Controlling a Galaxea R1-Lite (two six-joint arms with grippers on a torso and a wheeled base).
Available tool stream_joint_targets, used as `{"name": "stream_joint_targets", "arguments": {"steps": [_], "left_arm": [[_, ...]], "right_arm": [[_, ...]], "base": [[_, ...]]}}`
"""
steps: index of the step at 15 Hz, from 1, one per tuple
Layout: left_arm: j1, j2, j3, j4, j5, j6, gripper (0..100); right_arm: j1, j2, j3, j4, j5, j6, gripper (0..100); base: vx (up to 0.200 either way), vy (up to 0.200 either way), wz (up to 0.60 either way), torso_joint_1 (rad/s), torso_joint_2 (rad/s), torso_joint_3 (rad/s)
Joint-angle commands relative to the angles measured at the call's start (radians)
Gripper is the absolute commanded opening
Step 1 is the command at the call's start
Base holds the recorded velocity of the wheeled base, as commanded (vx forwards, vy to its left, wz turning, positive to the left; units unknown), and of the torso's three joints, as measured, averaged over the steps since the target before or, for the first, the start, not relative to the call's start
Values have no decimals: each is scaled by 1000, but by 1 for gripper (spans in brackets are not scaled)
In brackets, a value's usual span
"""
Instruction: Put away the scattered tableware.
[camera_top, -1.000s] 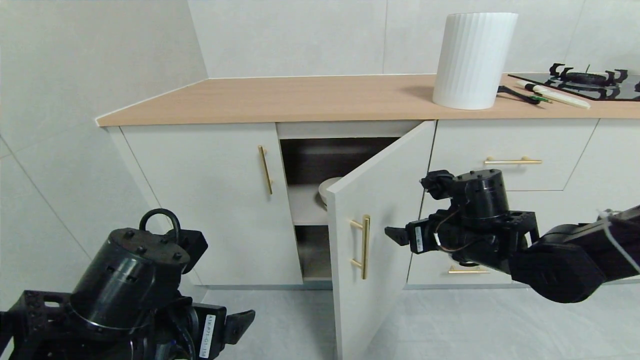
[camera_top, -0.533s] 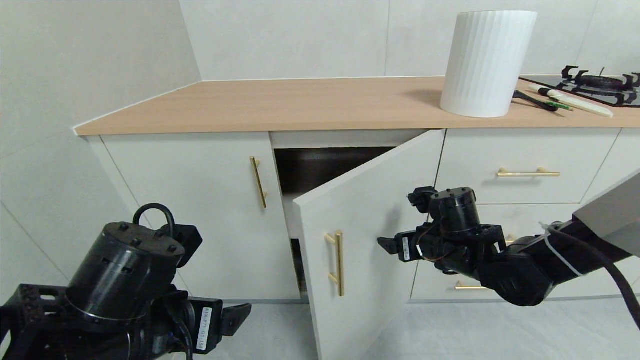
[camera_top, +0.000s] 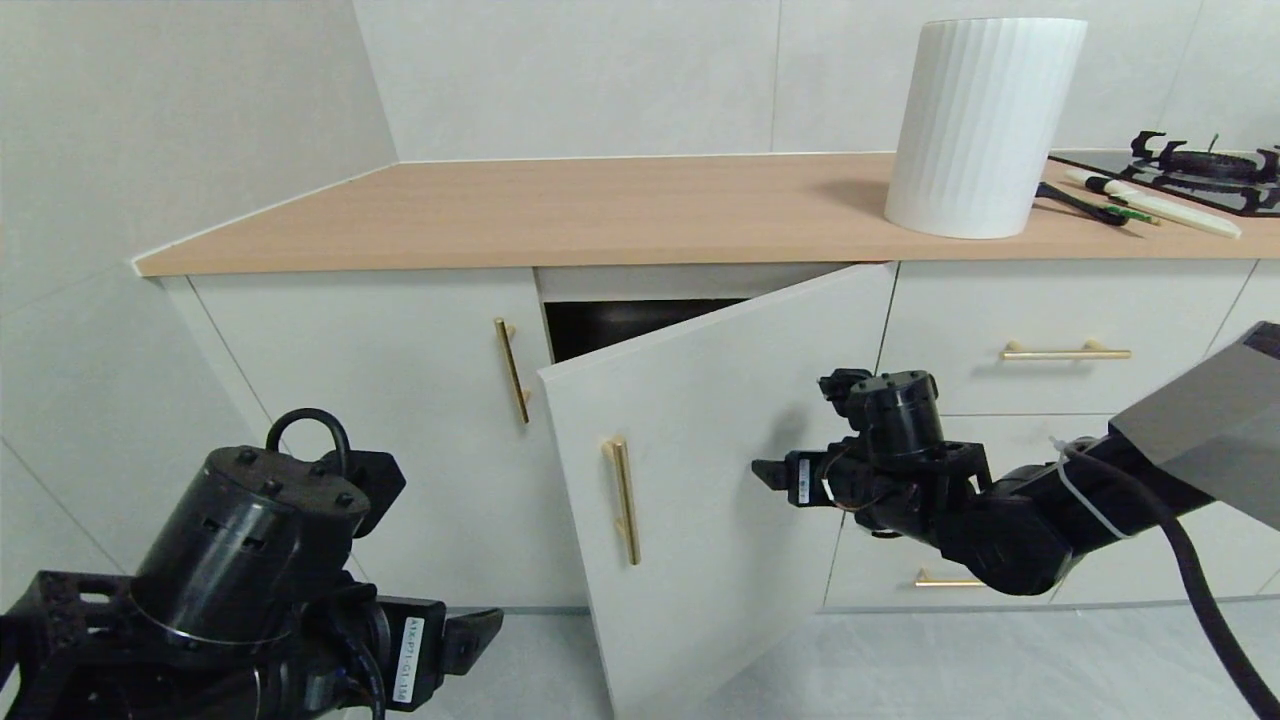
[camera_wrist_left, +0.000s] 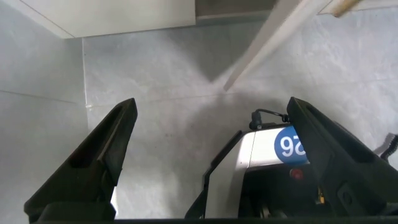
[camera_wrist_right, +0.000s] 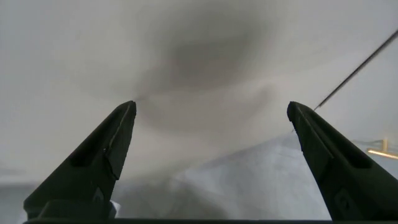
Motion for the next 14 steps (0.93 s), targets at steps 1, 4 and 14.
{"name": "stream_joint_targets", "arguments": {"steps": [1, 4, 14], "left_arm": [[0, 1, 2, 0, 0, 0, 100], [0, 1, 0, 0, 0, 0, 100], [0, 4, 2, 0, 0, 0, 100]], "right_arm": [[0, 23, -18, 0, -2, 6, 100], [0, 47, -55, -8, -8, 43, 100], [-34, 259, -299, -117, -266, 95, 100]], "base": [[0, 0, 0, 0, 0, 0], [0, 0, 0, 0, 0, 0], [0, 0, 0, 0, 0, 0]]}}
